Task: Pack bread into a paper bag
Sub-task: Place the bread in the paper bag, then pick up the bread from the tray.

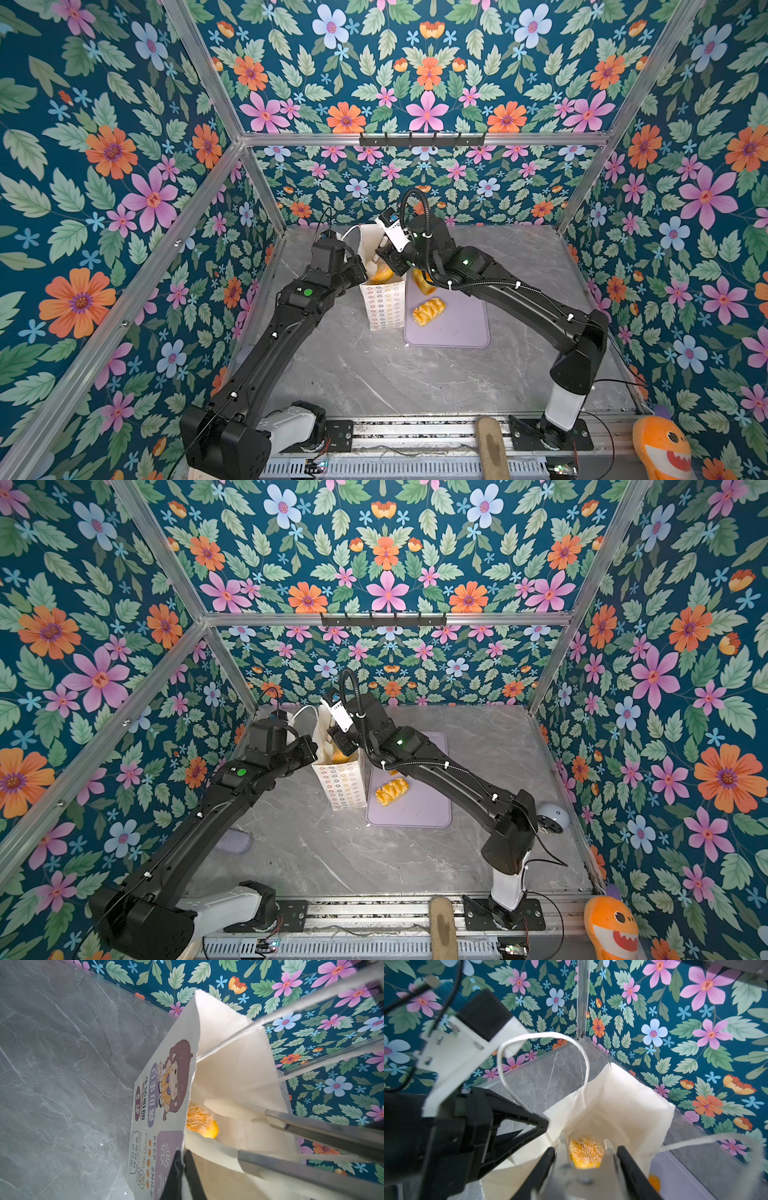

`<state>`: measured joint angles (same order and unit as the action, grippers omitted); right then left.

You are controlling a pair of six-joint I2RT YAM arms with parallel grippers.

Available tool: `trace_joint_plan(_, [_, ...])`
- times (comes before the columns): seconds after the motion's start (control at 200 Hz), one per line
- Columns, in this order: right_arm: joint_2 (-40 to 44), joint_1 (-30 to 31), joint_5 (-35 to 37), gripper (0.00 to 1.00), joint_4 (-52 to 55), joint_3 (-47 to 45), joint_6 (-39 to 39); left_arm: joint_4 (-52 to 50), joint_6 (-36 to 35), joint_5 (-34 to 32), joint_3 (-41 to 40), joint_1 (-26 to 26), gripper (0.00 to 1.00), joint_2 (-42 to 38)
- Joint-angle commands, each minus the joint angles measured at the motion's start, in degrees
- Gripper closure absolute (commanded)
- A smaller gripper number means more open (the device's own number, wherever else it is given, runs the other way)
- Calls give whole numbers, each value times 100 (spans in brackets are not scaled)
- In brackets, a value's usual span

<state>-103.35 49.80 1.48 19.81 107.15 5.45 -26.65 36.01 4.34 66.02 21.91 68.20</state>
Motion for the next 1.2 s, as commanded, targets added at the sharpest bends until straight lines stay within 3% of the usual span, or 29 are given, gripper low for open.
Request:
trace_joint_plan(0.0, [236, 6, -355, 52, -376, 21, 89, -6, -16, 23, -4, 2, 95, -42])
trace_joint_plan(0.445, [1308, 4, -1417, 52, -1126, -142, 237, 11, -22, 58, -18, -3, 95, -35])
trace_joint_plan(0.84, [2079, -29, -1115, 55, -1615, -542, 588, -15, -22, 50, -36, 4, 95, -73])
trace_joint_plan(1.195, [2901, -721, -1051, 56, -1674, -1217, 350, 2, -19, 67, -39, -2, 95, -53])
